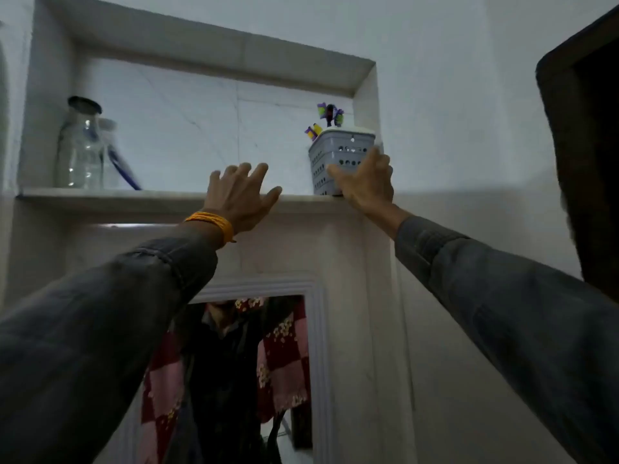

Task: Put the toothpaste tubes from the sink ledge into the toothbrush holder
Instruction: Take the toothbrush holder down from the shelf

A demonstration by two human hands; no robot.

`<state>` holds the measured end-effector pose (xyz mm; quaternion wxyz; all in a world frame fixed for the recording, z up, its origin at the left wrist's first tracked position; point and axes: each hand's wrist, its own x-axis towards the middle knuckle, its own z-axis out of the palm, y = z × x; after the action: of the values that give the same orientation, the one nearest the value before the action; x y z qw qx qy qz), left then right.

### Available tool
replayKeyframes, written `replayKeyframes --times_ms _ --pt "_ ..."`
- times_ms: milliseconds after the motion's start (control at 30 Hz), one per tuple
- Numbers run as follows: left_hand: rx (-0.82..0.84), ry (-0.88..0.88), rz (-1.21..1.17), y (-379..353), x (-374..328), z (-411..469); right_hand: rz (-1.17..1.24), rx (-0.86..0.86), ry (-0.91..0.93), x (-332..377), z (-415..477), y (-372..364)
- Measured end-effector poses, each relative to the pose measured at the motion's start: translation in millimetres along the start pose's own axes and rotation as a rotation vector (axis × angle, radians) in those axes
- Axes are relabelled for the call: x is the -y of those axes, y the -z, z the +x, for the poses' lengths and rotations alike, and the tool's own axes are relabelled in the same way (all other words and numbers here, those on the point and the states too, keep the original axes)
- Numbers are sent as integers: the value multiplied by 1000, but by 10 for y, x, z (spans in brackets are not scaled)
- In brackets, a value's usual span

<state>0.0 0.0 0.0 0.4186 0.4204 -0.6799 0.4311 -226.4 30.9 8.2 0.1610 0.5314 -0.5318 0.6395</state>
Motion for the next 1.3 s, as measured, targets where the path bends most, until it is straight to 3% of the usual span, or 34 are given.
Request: replayKeyframes --times_ms 133,300,500,800,967,1133,1300 --pt "205 -10 68 -153 59 45 17 47 -75 -22 146 -183" --pt "182 -36 90 -180 92 64 42 -7 -170 -48 216 -322" --pt "271 26 121 -108 20 23 113 -91 -146 91 -13 -142" --pt "55 47 -213 110 -150 -494 282 8 -106 9 -952 456" --pt "66 77 -293 114 -346 -1363 352 143 -168 -541 -1954 284" --pt "219 131 -260 -47 -431 -2686 357 285 -321 -1245 -3227 -7" --pt "403 327 -301 -171 -536 -4065 282 447 -486 -1770 -4553 -115"
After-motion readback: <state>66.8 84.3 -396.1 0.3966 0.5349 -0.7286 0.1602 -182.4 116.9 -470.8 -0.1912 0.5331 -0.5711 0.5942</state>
